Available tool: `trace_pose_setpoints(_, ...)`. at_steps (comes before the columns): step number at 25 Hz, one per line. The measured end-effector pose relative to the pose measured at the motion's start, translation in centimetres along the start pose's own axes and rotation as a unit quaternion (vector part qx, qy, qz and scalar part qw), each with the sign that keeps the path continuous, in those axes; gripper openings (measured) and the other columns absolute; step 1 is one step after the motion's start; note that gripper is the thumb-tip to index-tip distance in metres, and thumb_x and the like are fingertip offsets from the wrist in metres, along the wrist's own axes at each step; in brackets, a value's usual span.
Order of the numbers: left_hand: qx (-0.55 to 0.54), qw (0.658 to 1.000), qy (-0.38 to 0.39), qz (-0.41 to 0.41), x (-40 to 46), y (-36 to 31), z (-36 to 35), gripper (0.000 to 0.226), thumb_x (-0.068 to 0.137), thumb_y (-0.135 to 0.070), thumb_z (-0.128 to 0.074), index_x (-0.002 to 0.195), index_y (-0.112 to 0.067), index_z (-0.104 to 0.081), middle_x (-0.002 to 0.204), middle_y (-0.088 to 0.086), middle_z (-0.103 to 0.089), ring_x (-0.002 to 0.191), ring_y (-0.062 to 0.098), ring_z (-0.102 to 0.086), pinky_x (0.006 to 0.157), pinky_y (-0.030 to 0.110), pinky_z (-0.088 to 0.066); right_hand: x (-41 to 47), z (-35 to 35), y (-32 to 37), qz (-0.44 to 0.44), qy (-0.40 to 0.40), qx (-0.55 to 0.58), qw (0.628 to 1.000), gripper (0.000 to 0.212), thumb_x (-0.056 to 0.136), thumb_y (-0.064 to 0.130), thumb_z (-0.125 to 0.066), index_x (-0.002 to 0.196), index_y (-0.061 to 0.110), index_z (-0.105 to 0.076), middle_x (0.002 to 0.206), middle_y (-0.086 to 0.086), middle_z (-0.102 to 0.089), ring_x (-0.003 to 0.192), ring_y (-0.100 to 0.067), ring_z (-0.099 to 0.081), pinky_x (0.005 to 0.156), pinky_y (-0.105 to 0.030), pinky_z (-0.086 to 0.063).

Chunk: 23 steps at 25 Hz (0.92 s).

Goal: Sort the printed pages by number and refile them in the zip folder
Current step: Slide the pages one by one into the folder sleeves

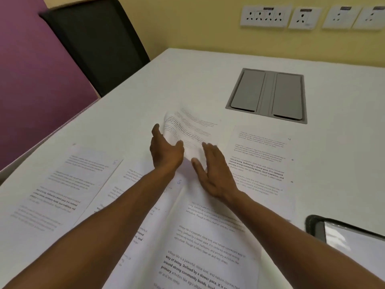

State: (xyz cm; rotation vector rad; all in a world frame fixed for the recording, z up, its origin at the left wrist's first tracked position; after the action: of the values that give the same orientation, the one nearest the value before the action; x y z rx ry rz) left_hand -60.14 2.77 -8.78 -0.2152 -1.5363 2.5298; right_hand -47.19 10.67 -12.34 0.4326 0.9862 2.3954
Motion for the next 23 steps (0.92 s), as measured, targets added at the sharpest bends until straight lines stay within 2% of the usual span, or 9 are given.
trace_pose_setpoints(2, -0.084, 0.996, -0.009, 0.03, -1.9, -1.4, 1.1, 0.083, 0.088, -0.017, -0.072, 0.152, -0.033, -0.02, 0.139, 0.001, -0.053, 0.112, 0.023, -0.061, 0.084, 0.033, -0.056, -1.2, 1.4, 2.3, -0.115, -0.084, 0.171, 0.975, 0.065, 0.101, 0.057, -0.042, 0.156, 0.024, -0.029, 0.161, 0.002, -0.032, 0.147, -0.017, -0.03, 0.122, -0.036, -0.024)
trace_pose_setpoints(3, -0.122, 0.992, -0.013, 0.043, -3.3, -2.1, 1.9, 0.083, 0.089, -0.016, -0.072, 0.152, -0.034, -0.021, 0.137, -0.002, -0.053, 0.107, 0.02, -0.061, 0.079, 0.029, -0.057, -1.9, 2.3, 3.6, -0.189, -0.103, 0.281, 0.935, 0.064, 0.099, 0.056, -0.048, 0.153, 0.025, -0.034, 0.157, 0.002, -0.039, 0.142, -0.019, -0.039, 0.117, -0.037, -0.032)
trace_pose_setpoints(6, -0.178, 0.982, -0.003, 0.057, -8.6, -4.1, 4.7, 0.084, 0.088, -0.015, -0.074, 0.151, -0.037, -0.022, 0.126, -0.008, -0.052, 0.091, 0.008, -0.061, 0.057, 0.011, -0.051, -4.4, 5.5, 6.2, -0.322, -0.094, 0.565, 0.754, 0.047, 0.091, 0.04, -0.07, 0.131, 0.018, -0.058, 0.127, -0.007, -0.067, 0.112, -0.031, -0.066, 0.095, -0.044, -0.056)
trace_pose_setpoints(7, -0.181, 0.982, 0.004, 0.056, -10.6, -4.6, 5.6, 0.085, 0.087, -0.016, -0.075, 0.15, -0.038, -0.021, 0.125, -0.009, -0.053, 0.09, 0.006, -0.06, 0.054, 0.009, -0.05, -5.8, 6.7, 6.9, -0.321, -0.081, 0.589, 0.737, 0.036, 0.09, 0.031, -0.073, 0.122, 0.017, -0.063, 0.115, -0.008, -0.073, 0.103, -0.033, -0.071, 0.085, -0.045, -0.061)
trace_pose_setpoints(9, -0.175, 0.983, 0.016, 0.047, -14.9, -5.6, 7.4, 0.088, 0.086, -0.019, -0.077, 0.149, -0.042, -0.02, 0.126, -0.009, -0.053, 0.092, 0.004, -0.059, 0.055, 0.009, -0.05, -8.6, 8.6, 8.5, -0.311, -0.061, 0.57, 0.758, 0.028, 0.092, 0.016, -0.071, 0.119, 0.015, -0.067, 0.107, -0.006, -0.076, 0.099, -0.03, -0.072, 0.079, -0.044, -0.062)
trace_pose_setpoints(11, -0.156, 0.987, 0.028, 0.039, -18.8, -7.3, 9.6, 0.09, 0.084, -0.023, -0.078, 0.148, -0.045, -0.018, 0.13, -0.007, -0.051, 0.097, 0.01, -0.06, 0.059, 0.012, -0.052, -11.2, 10.1, 10.1, -0.318, -0.072, 0.531, 0.782, 0.03, 0.094, 0.008, -0.067, 0.124, 0.015, -0.065, 0.112, -0.003, -0.075, 0.101, -0.027, -0.071, 0.084, -0.045, -0.061)
trace_pose_setpoints(17, -0.122, 0.99, 0.067, 0.003, -26.2, -12.3, 15.5, 0.096, 0.081, -0.023, -0.081, 0.149, -0.043, -0.016, 0.143, -0.002, -0.045, 0.112, 0.016, -0.054, 0.076, 0.027, -0.055, -19.9, 17.1, 14.7, -0.293, -0.101, 0.452, 0.836, 0.031, 0.095, 0.01, -0.066, 0.123, 0.024, -0.063, 0.114, 0.007, -0.073, 0.102, -0.019, -0.071, 0.085, -0.044, -0.061)
trace_pose_setpoints(21, -0.184, 0.979, 0.068, 0.059, -29.5, -11.8, 18.7, 0.084, 0.085, -0.021, -0.078, 0.149, -0.039, -0.027, 0.137, -0.007, -0.052, 0.118, 0.018, -0.053, 0.086, 0.034, -0.049, -26.3, 20.4, 14.0, -0.272, -0.087, 0.424, 0.859, 0.032, 0.096, 0.01, -0.065, 0.125, 0.024, -0.064, 0.113, 0.006, -0.075, 0.102, -0.02, -0.073, 0.087, -0.046, -0.06)
trace_pose_setpoints(23, -0.209, 0.965, 0.139, 0.078, -33.0, -12.9, 20.0, 0.076, 0.085, -0.013, -0.077, 0.145, -0.036, -0.036, 0.128, -0.003, -0.059, 0.115, 0.022, -0.057, 0.085, 0.035, -0.051, -32.0, 24.3, 13.9, -0.263, -0.123, 0.4, 0.869, 0.032, 0.096, 0.009, -0.065, 0.122, 0.027, -0.064, 0.112, 0.007, -0.075, 0.101, -0.018, -0.073, 0.084, -0.042, -0.061)
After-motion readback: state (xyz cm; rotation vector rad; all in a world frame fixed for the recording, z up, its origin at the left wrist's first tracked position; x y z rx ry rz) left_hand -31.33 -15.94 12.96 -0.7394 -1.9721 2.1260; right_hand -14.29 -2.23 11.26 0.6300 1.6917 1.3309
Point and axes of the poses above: each hand's wrist, its own x-axis towards the middle knuckle, its own z-axis out of the back of the hand, y = z × x, the point moved 1 cm from there along x, towards the middle knuckle
